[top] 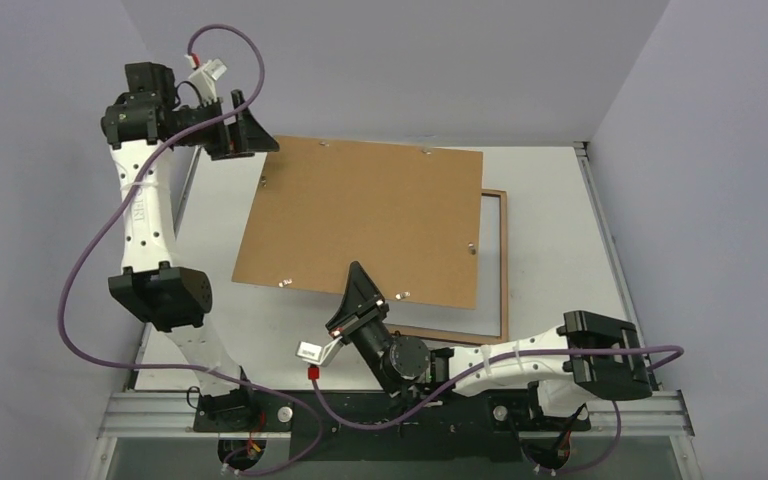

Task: Put the photo into the frame
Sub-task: Turn over the photo frame item at the center of the board.

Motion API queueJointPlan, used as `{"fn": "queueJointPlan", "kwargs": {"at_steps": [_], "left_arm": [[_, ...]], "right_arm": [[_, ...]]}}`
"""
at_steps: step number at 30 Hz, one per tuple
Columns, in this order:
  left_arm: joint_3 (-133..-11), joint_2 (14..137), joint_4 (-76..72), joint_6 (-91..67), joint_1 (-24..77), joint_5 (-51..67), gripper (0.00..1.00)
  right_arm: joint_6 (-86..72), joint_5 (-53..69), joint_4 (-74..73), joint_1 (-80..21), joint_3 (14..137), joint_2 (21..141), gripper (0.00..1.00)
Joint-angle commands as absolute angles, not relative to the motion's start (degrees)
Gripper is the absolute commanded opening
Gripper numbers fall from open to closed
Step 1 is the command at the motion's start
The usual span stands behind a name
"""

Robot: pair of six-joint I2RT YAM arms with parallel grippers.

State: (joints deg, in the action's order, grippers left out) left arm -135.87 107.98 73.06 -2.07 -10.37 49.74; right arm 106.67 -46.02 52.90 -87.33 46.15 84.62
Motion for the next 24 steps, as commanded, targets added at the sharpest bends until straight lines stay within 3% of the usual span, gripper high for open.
{"fn": "queueJointPlan", "kwargs": {"at_steps": [1,7,21,24], "left_arm": [[-127.7,105.8,72.9,-0.3,-8.4,53.7,0.96],[-125.0,105.2,73.1,-0.3,-8.5,57.6,1.0],[-121.0,104.7,66.7,-7.7,-8.9,67.5,0.49],[-121.1,105.1,66.9,-7.9,-9.1,68.5,0.33]], "right_arm": [[111.1,-45.6,66.1,-86.6,48.6,86.2,0.05],[112.5,-45.7,72.6,-86.7,48.8,88.9,0.05],[108.7,-44.1,75.1,-87.2,50.4,93.9,0.05],[107.9,-43.7,74.8,-86.8,50.8,94.6,0.05]]}}
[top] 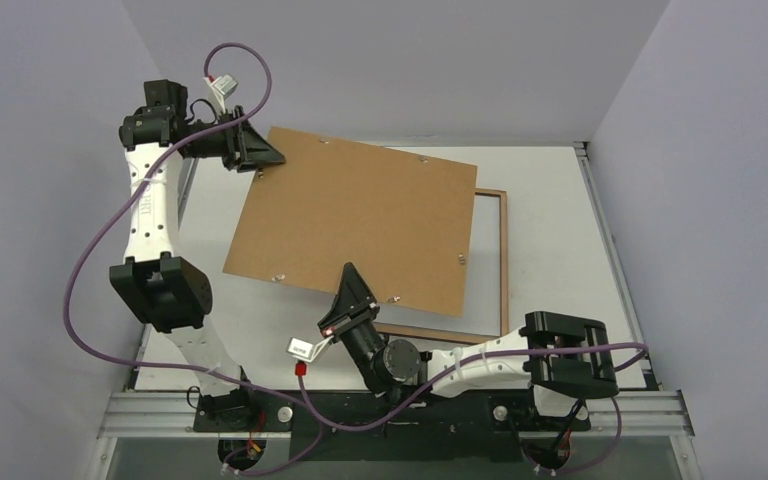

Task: Put the photo into the frame
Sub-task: Turn over the photo frame item at the center of the board.

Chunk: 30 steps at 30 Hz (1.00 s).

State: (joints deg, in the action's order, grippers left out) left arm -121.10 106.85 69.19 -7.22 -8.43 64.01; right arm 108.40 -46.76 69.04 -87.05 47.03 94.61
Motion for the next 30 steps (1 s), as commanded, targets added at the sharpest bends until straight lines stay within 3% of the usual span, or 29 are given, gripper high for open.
{"fn": "queueJointPlan", "kwargs": {"at_steps": [1,9,14,19,23,26,27,30], "left_arm": [[-121.2,105.3,67.4,-7.8,-9.1,69.0,0.29],[-121.6,106.2,68.2,-7.8,-9.8,71.9,0.04],[-121.8,106.2,66.0,-10.1,-10.1,73.0,0.0],[-120.3,105.1,55.8,-19.8,-12.0,74.9,0.0],[-109.9,99.9,25.2,-43.0,-14.6,76.1,0.0],[-96.0,95.8,-30.3,-82.1,-17.6,75.9,0.0],[-95.7,96.6,-41.4,-90.9,-18.2,75.8,0.0],[-101.2,97.7,-33.0,-85.7,-19.4,76.3,0.0]], "right_arm": [[107.8,-43.4,75.0,-86.6,50.9,94.8,0.05],[103.1,-41.1,71.9,-85.2,50.2,95.1,0.07],[98.9,-40.2,72.1,-84.2,47.7,97.2,0.24],[96.3,-39.1,73.5,-81.3,46.4,99.9,0.58],[95.8,-38.8,74.7,-79.2,46.2,101.6,0.73],[94.9,-39.1,74.0,-78.0,46.3,102.3,0.78],[94.5,-39.2,73.6,-77.7,46.5,102.4,0.8],[92.5,-40.1,72.0,-77.1,47.5,103.0,0.87]]}}
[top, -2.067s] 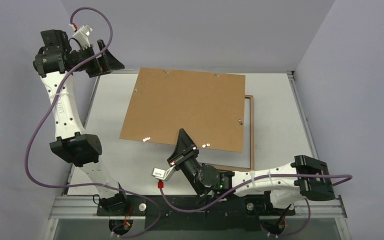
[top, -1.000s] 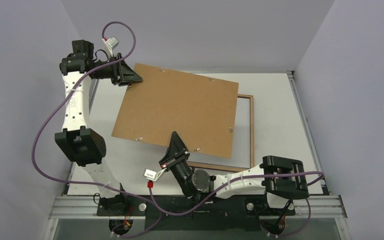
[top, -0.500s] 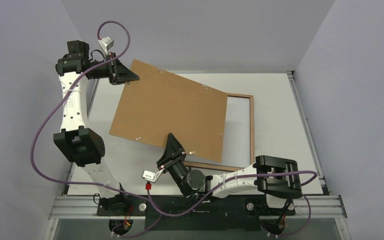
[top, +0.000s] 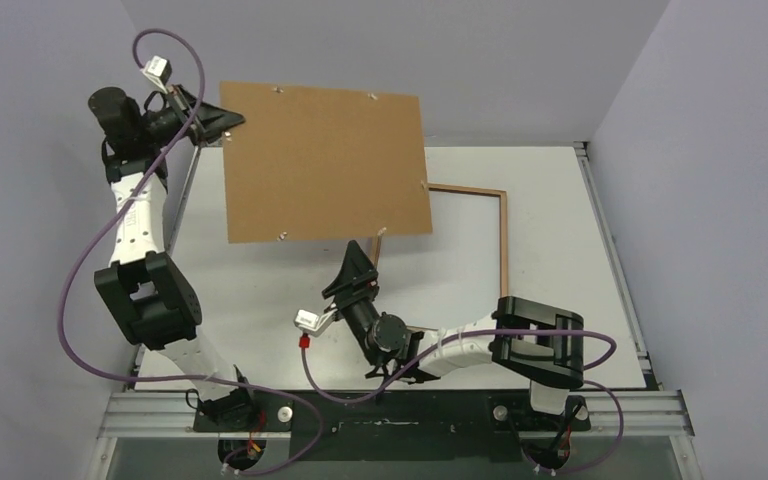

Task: Put the photo into the frame
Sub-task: Turn over the photo frame item at the center of the board.

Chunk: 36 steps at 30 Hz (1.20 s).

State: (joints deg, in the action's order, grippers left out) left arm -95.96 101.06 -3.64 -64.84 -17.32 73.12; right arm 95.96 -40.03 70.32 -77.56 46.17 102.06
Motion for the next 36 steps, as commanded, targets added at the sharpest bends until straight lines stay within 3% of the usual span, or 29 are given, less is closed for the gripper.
{"fn": "queueJointPlan", "kwargs": {"at_steps": [1,6,9,14,18,21,26,36], "left_arm": [[-101.5,97.4,-32.8,-85.0,-20.0,75.7,0.0],[-102.5,96.3,-32.8,-84.2,-22.2,73.0,0.0],[-103.1,95.4,-32.8,-83.3,-22.5,71.1,0.0],[-105.1,95.2,-33.9,-83.7,-22.6,68.0,0.0],[-106.7,95.4,-34.8,-84.6,-22.6,65.3,0.0],[-107.3,95.6,-34.9,-84.8,-22.5,63.9,0.0],[-106.5,94.9,-34.8,-84.7,-22.5,63.4,0.0],[-104.1,92.9,-33.3,-83.6,-22.5,61.5,0.0]], "right_arm": [[91.7,-40.4,71.4,-77.1,47.8,103.0,0.89],[81.2,-44.7,69.4,-77.2,50.8,102.2,1.0],[62.2,-46.0,55.9,-77.7,57.1,97.0,0.9],[20.4,-33.7,28.1,-75.4,68.3,86.8,0.9],[-1.2,-23.5,20.2,-71.1,69.7,82.6,0.9],[-18.5,-15.3,22.2,-66.1,65.9,79.8,0.9],[-45.2,-4.1,39.0,-57.2,54.1,77.3,0.9],[-64.3,-8.6,55.9,-56.8,49.2,83.9,0.9]]}}
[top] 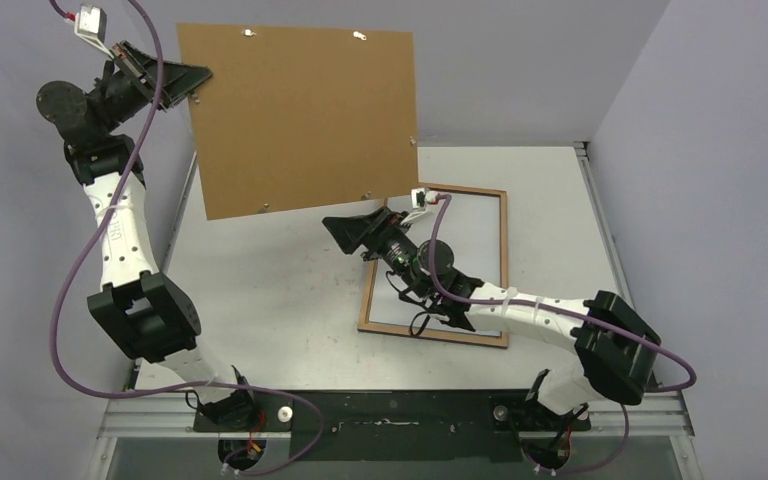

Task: Put the photo into the frame
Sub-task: Turn over the photo frame item at the center of the board.

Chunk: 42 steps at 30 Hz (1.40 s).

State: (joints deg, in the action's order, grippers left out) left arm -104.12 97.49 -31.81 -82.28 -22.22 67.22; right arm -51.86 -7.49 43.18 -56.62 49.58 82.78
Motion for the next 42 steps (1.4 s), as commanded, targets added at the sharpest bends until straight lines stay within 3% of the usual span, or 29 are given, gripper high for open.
{"fn": "queueJointPlan", "kwargs": {"at_steps": [1,17,21,32,36,39,42], "left_arm": [[-103.5,92.5,-33.2,-83.5,-22.5,61.2,0.0],[-95.7,87.6,-31.4,-83.6,-22.8,56.0,0.0],[-91.6,85.2,-29.1,-81.4,-23.0,52.8,0.0],[-83.8,81.8,-30.7,-79.1,-23.4,48.0,0.0],[-82.6,81.0,-28.4,-74.8,-23.4,48.3,0.0],[-83.1,80.4,-21.7,-67.3,-23.2,48.7,0.2],[-83.9,81.1,-15.1,-60.9,-23.2,50.4,0.48]], "right_arm": [[-65.8,-9.5,57.3,-57.0,49.0,84.6,0.9],[-73.0,-13.6,76.8,-52.5,57.3,100.0,0.93],[-74.4,-11.7,79.9,-51.7,65.7,105.3,1.0],[-76.6,-11.8,81.9,-50.9,68.2,106.6,0.48],[-77.5,-11.0,79.5,-48.8,67.9,105.2,0.21],[-78.2,-8.1,77.3,-46.3,66.9,103.1,0.06],[-77.9,-3.9,71.4,-43.0,64.8,98.7,0.05]]}}
